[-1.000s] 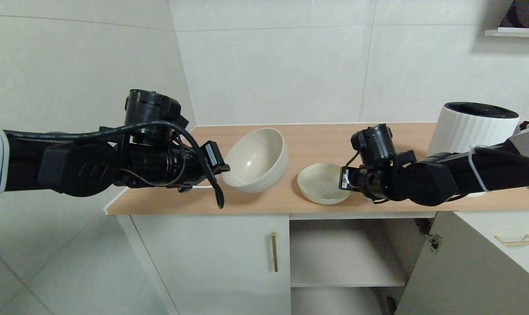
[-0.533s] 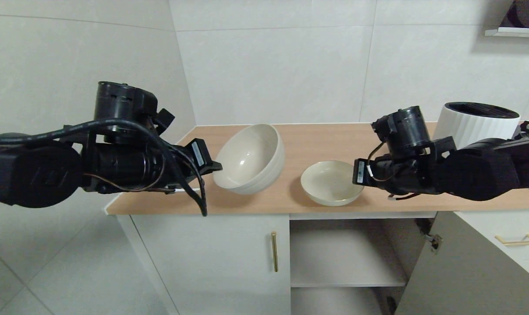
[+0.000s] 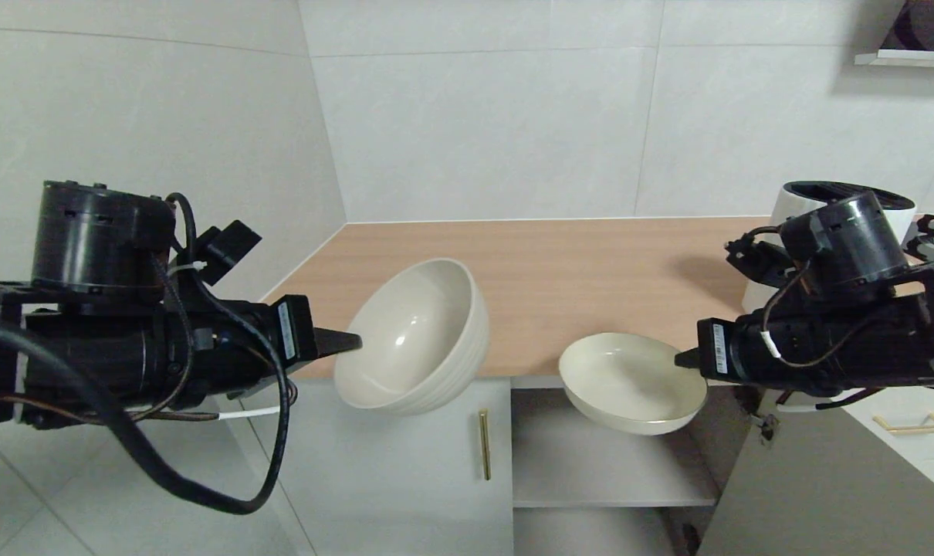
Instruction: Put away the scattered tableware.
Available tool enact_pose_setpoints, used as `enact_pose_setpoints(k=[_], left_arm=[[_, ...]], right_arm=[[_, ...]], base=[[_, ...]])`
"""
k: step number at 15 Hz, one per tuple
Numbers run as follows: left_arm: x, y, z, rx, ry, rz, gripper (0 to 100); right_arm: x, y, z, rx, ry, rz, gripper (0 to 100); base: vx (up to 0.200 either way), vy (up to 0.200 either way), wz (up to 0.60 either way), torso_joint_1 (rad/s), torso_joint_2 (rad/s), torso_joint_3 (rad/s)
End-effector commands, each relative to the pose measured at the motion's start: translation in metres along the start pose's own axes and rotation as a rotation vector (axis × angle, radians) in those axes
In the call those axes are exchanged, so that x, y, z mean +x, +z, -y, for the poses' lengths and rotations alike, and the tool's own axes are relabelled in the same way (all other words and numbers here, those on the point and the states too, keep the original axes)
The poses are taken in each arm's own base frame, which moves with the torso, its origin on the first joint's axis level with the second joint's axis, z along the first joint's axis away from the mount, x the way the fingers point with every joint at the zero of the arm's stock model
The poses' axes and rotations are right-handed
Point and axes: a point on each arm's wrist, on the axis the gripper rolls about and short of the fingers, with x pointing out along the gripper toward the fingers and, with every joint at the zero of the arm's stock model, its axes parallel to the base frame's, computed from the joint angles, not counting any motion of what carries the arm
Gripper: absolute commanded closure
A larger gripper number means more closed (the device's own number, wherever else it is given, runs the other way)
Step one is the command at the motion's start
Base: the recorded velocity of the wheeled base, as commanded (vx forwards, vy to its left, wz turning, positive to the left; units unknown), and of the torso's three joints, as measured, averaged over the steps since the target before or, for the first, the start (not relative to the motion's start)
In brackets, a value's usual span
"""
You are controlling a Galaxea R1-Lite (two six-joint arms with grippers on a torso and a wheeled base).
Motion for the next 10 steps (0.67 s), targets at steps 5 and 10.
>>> enact_pose_setpoints(k=[5,10], left_arm=[[0.001,-0.008,-0.003,-0.003,0.009,-0.027,100],[0.005,-0.008,-0.005,-0.004,0.017,-0.036,100]], right_arm=[[-0.008,-0.017,0.013,0.007,-0.035,-0.029,100],[0.010,-0.018,0.016,0.009,-0.054,-0.044,100]], base=[[-0.120,0.000,0.00,0.005,0.00,0.001],[-0.040,0.000,0.00,0.000,0.00,-0.002]])
